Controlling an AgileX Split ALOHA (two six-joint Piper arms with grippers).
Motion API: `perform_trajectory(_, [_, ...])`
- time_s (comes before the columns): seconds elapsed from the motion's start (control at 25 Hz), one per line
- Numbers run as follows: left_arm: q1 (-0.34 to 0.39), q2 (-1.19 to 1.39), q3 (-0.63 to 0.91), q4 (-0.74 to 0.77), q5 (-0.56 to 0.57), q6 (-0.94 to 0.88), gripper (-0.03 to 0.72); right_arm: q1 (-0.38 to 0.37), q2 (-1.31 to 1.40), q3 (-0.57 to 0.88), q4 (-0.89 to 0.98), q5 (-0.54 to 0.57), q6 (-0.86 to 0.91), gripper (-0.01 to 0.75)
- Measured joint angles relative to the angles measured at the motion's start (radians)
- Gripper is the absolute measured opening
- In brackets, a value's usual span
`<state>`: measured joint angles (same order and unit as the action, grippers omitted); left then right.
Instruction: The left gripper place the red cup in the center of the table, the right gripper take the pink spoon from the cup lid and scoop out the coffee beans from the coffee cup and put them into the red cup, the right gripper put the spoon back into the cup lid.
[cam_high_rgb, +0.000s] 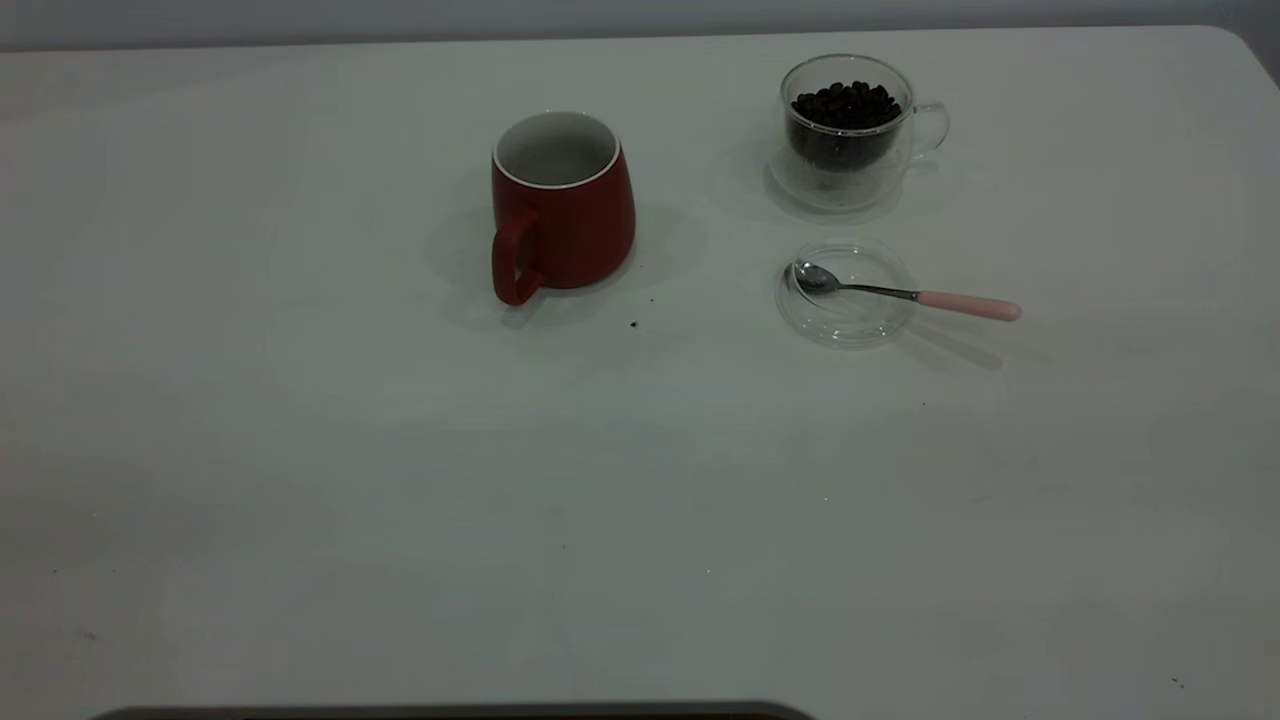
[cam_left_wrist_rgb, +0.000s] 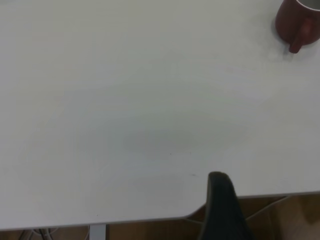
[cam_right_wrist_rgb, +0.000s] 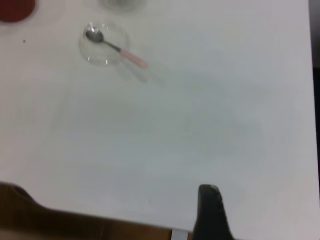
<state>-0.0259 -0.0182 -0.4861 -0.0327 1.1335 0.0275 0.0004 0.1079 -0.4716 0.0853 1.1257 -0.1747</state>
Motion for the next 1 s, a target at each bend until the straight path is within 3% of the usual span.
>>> perform_trajectory(1.0, [0.000, 0.000, 0.000, 0.000, 0.000, -0.002, 0.529, 0.000, -0.075, 0.000, 0.000, 0.001, 0.011, 0.577])
